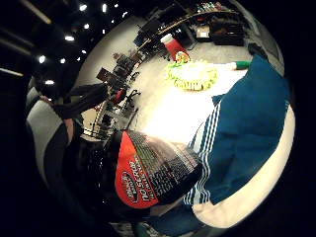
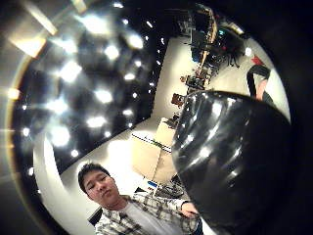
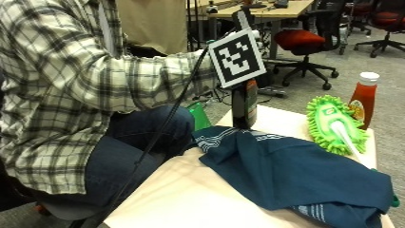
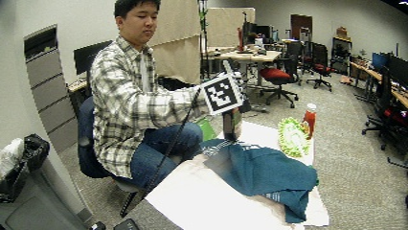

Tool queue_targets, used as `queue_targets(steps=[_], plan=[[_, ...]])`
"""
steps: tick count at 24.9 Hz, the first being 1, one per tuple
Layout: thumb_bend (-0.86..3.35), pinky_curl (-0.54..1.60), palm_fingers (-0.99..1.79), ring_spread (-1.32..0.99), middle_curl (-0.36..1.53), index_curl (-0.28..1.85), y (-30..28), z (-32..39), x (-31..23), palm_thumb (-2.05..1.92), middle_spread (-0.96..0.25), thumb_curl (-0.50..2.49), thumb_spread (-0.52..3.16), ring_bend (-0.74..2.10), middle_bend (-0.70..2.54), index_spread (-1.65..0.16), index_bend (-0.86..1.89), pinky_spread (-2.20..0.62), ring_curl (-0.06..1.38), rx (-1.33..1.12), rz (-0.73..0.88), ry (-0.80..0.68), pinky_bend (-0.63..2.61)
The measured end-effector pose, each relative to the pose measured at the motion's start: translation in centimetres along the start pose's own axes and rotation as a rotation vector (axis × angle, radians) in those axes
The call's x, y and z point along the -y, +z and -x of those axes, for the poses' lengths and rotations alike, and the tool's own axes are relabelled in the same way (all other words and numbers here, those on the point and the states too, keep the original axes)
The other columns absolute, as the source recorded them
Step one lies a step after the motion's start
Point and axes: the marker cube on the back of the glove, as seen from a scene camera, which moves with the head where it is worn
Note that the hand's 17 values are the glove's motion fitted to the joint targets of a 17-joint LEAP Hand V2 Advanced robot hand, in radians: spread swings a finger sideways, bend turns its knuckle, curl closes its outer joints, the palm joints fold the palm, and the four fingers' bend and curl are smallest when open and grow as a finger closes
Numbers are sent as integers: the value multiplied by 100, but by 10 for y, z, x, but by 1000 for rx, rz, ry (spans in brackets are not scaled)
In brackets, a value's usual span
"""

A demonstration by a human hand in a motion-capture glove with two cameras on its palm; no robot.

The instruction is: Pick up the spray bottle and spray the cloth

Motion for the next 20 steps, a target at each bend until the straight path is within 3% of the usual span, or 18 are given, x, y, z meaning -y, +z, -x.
queue_targets(steps=[7, 20], plan=[[-3, 41, 133, -20, 52, 61, 43, -23, 8, 106, -12, 79, 3, 63, 64, -27, 36, -14, 47, -36, 148, -39, 34], [-3, 40, 132, -20, 52, 61, 74, -59, 29, 106, -12, 79, 4, 62, 63, -27, 35, -13, 47, -16, 102, -17, 34]])
